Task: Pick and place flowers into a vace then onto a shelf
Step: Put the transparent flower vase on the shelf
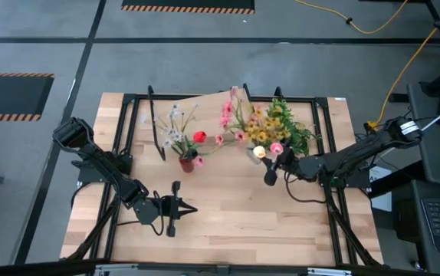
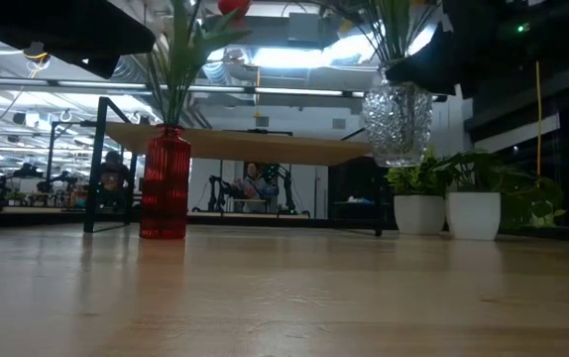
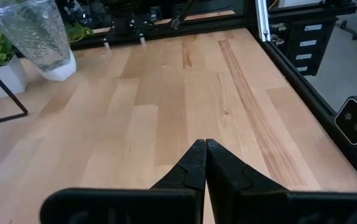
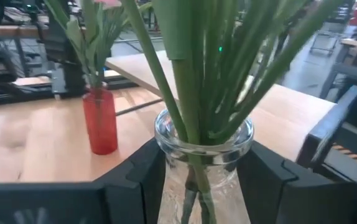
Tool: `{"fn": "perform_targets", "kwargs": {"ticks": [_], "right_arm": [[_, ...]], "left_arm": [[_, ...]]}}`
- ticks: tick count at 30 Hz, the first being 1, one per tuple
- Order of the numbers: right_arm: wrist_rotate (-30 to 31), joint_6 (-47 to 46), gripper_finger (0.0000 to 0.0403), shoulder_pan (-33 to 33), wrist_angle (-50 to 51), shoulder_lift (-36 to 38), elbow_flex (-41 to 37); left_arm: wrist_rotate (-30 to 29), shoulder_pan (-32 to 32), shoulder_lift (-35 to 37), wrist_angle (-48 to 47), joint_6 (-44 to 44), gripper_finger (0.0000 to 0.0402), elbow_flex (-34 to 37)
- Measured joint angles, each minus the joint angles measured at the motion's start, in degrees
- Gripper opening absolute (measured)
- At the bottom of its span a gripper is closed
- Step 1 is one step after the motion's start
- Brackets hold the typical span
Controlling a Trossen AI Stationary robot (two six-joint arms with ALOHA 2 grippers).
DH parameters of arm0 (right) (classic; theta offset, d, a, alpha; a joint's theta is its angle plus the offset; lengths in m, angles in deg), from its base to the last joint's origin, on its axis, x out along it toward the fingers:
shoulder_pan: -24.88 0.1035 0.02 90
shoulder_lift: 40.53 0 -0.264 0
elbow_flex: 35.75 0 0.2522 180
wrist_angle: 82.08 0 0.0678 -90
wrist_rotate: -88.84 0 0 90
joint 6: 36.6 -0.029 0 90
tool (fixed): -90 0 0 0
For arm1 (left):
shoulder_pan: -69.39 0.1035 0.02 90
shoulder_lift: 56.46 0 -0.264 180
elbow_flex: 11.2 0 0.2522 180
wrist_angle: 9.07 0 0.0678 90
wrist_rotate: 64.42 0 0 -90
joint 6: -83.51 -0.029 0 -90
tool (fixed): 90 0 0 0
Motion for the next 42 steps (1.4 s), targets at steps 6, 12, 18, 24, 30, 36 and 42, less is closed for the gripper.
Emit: {"fn": "perform_targets", "kwargs": {"ticks": [6,12,18,24,30,36,42], "right_arm": [[2.43,1.82,0.0159,0.04,-0.08,0.1,0.02],[5.45,4.59,0.0159,0.02,-0.08,1.44,0.02],[5.3,6.25,0.0159,0.26,-0.06,5.63,0.02],[5.24,7.71,0.0159,0.26,1.34,10.26,0.09],[-2.36,7.48,0.0159,-0.96,1.12,12.6,0.09],[-9.29,7.15,0.0159,-5.28,0.75,12.82,0.09],[-19.13,7.6,0.0159,-9.83,4.16,12.81,5.64]], "left_arm": [[0.05,0.0,-0.01,0.0,0.0,0.0006,0.0],[0.07,0.0,-0.02,0.0,0.0,0.0006,0.0],[0.07,0.0,0.0,0.0,0.0,0.0006,0.0],[0.09,0.0,0.0,0.0,0.0,0.0006,0.0],[0.02,0.35,0.0,0.0,-0.76,0.0006,0.0],[0.03,1.25,0.0,0.0,-0.24,0.0006,0.0],[0.08,2.25,0.0,0.01,0.35,0.0006,0.0]]}}
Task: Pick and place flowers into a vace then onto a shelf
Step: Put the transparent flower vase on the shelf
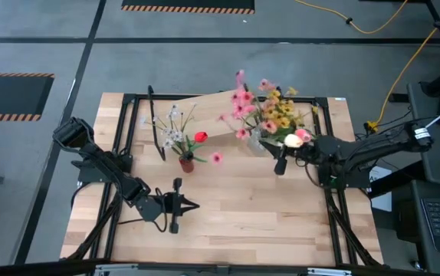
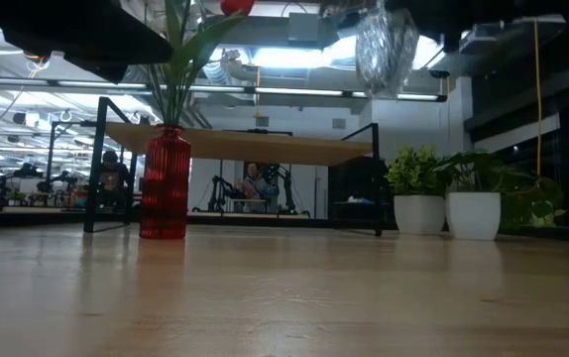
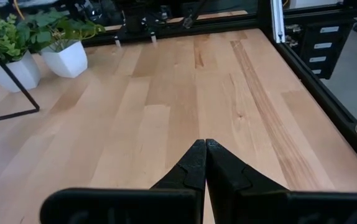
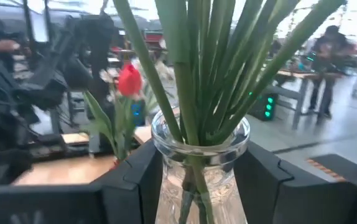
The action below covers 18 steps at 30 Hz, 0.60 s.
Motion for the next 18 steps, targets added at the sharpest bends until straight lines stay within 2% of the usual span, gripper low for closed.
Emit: {"fn": "perform_targets", "kwargs": {"ticks": [5,9,18], "right_arm": [[-3.74,-0.21,0.0159,-4.54,9.23,-1.9,6.67],[-6.51,-0.06,0.0159,-9.45,9.97,-5.35,10.88],[-21.77,-0.66,0.0159,-20.34,7.45,-16.09,16.69]], "left_arm": [[0.45,0.35,0.0,0.01,0.28,0.0006,0.0],[0.49,0.35,0.0,0.01,0.27,0.0006,0.0],[0.49,0.15,-0.01,0.01,0.28,0.0006,0.0]]}}
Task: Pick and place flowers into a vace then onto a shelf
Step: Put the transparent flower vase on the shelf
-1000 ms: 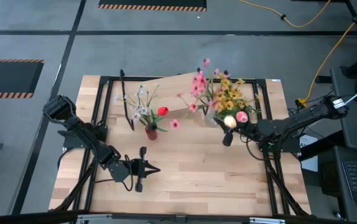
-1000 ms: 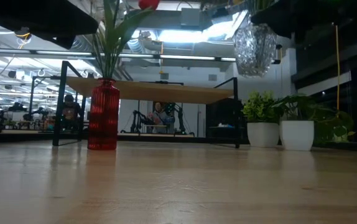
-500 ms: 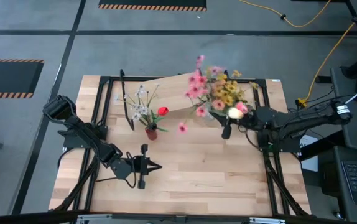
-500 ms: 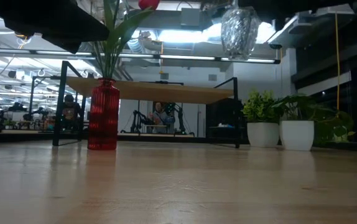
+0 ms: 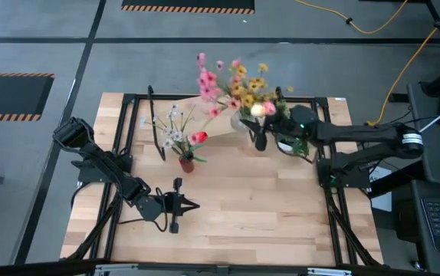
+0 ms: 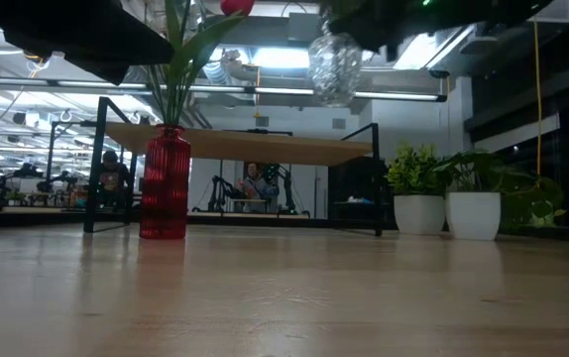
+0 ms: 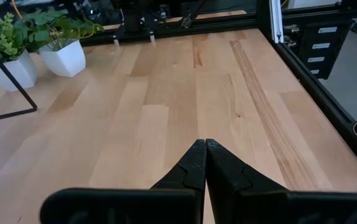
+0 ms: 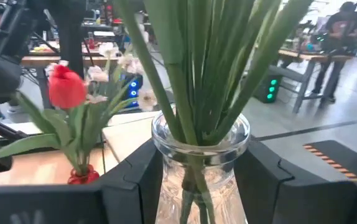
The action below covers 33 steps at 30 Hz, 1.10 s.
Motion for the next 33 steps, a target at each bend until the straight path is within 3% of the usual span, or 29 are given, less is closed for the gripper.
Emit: {"fn": "perform_targets", "kwargs": {"ticks": [5,16,33], "right_arm": [[-3.27,0.35,0.0159,-2.95,-2.27,-4.97,3.11],[-3.3,-0.31,0.0159,-9.06,-3.51,-12.29,6.43],[-2.48,-3.69,0.0159,-12.51,-5.79,-15.81,6.43]], "left_arm": [[-0.04,-0.04,-0.01,0.0,-0.02,0.0006,0.0],[-0.04,-0.04,0.0,-0.02,-0.15,0.0006,0.0],[0.35,-0.04,0.0,-0.48,-0.15,0.0006,0.0]]}}
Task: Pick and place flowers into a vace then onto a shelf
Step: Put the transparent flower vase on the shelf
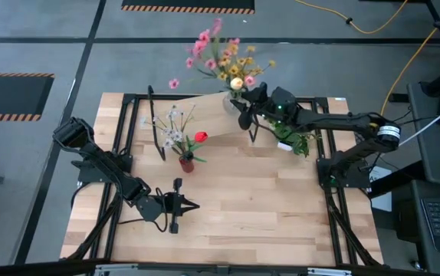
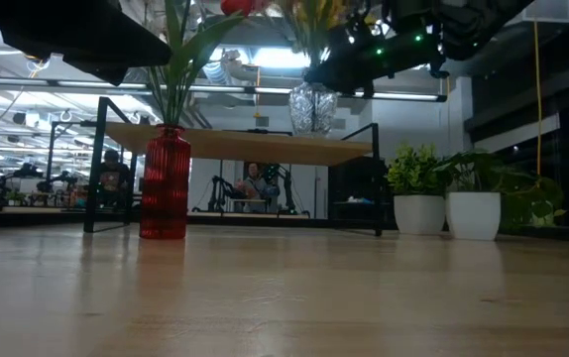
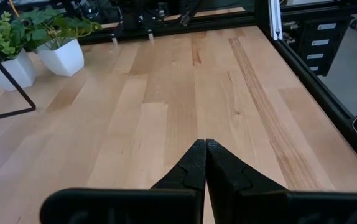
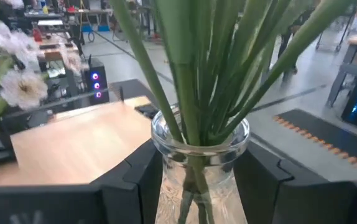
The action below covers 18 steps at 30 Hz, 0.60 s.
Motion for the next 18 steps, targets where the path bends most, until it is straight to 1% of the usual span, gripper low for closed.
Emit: {"fn": "perform_targets", "kwargs": {"ticks": [5,18], "right_arm": [[0.06,-0.17,0.0159,-0.71,-1.69,-1.6,0.0],[0.24,-0.42,0.0159,-1.07,-0.28,-1.72,0.0]], "left_arm": [[0.02,-0.1,0.0,-0.01,0.11,0.0006,0.0],[0.02,-0.11,0.0,-1.24,0.13,0.0006,0.0]]}}
